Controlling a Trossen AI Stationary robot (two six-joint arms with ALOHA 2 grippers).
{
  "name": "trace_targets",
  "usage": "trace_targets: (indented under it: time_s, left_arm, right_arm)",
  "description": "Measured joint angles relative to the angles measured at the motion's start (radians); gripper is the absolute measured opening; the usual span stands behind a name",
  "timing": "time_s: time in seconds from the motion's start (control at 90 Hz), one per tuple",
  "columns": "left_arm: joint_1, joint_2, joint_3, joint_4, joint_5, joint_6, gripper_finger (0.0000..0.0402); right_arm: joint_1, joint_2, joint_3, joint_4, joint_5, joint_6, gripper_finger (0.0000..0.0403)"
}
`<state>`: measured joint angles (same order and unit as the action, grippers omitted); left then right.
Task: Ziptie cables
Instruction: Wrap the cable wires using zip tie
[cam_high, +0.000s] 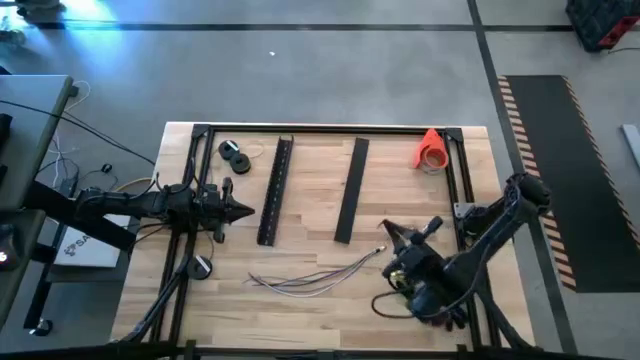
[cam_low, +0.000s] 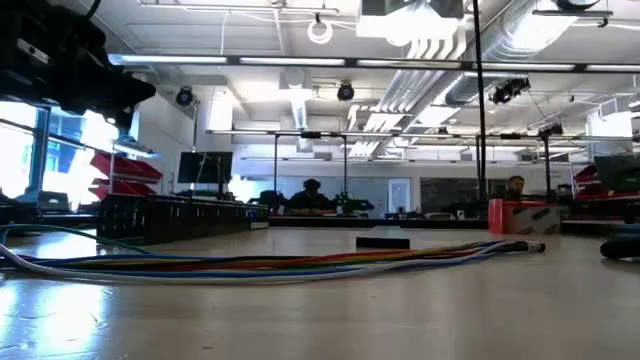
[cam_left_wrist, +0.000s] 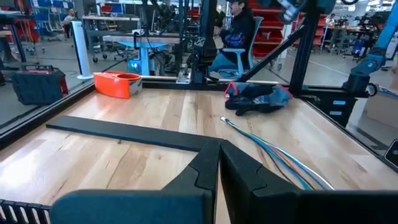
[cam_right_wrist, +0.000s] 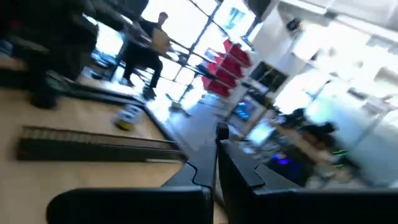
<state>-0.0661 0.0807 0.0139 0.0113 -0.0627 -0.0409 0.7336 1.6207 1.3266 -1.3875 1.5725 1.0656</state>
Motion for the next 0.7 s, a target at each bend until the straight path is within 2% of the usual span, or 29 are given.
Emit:
trace_targets:
  time_s: [0.189, 0.333, 0.422, 0.533, 0.7]
  left_arm:
    - [0.000, 0.000, 0.000, 0.000, 0.000, 0.000, 0.0000]
    - [0.000, 0.000, 0.000, 0.001, -0.002, 0.000, 0.0000]
    - [0.000, 0.000, 0.000, 0.000, -0.002, 0.000, 0.0000]
    - [0.000, 0.000, 0.000, 0.000, -0.007, 0.000, 0.0000]
    - [0.000, 0.001, 0.000, 0.002, -0.009, 0.000, 0.0000]
  right_arm:
    - [-0.089, -0.023, 0.000, -0.176, -0.001, 0.176, 0.0000]
    - [-0.130, -0.052, 0.000, -0.179, -0.002, 0.239, 0.0000]
    - [-0.123, -0.052, -0.003, -0.172, -0.017, 0.335, 0.0000]
    - [-0.093, -0.051, -0.094, -0.038, -0.022, 0.441, 0.0000]
    - [-0.080, -0.049, -0.313, 0.378, -0.021, 0.474, 0.0000]
